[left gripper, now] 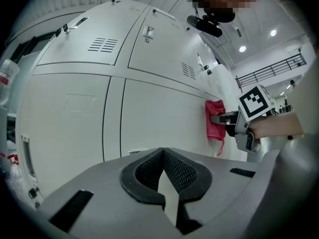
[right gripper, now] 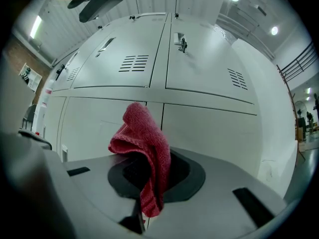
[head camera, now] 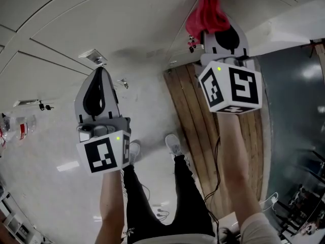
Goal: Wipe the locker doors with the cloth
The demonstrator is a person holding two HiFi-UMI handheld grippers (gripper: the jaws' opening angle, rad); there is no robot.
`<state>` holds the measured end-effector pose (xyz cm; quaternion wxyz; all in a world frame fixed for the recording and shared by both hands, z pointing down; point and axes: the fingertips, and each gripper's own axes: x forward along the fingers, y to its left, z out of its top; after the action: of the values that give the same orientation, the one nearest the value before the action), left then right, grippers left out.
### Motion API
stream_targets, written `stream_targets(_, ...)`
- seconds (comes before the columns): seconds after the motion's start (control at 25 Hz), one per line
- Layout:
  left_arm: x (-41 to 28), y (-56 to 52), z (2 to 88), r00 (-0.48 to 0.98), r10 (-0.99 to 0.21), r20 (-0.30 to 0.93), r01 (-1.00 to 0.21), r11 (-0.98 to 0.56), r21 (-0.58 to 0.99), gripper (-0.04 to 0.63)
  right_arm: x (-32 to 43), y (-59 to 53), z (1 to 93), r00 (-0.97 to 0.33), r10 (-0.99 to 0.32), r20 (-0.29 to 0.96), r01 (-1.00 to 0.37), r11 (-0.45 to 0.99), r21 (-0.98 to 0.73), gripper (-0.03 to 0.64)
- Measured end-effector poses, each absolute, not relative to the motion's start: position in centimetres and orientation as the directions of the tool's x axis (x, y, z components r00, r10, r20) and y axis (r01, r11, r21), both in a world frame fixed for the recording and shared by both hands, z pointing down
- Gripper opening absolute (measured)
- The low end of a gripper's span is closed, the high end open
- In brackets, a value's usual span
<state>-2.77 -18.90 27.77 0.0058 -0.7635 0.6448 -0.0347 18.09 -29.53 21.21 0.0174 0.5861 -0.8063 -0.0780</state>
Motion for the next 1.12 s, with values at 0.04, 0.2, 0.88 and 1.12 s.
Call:
stream_targets(0.04,-2.9,-18.8,27.8,0.162,-0.986,0.044,-0.985,-0.165,-0.054,0.017,18.1,-29.5,21.2,-0.310,-0.949,-0.065,-0.943,0.298,0.147,0.038)
stream_targets(0.2,-3.7,-18.2,27.9,0.154,-0.987,0.041,-0.986,-0.156,-0.059,0.017,18.3,-29.5,21.2,-0.293,-0.953,-0.069,-0.953,0.286,0.103,0.038)
stream_targets(0.88,-12.6,-14.0,30.4,0.066,-0.994,0.090,-0.996,-0.070,-0.046,0.017,-2.5,-21.7,27.1,-0.634,-0.772,-0.046,-0.772,0.635,0.002,0.038)
stream_targets(1.12,-15.4,-12.7,31.5,0.043,-0.992,0.118,-0.997,-0.050,-0.055,0.017,-8.1,-21.3,28.5,-0.687,-0.726,-0.024,-0.726,0.687,0.003,0.038)
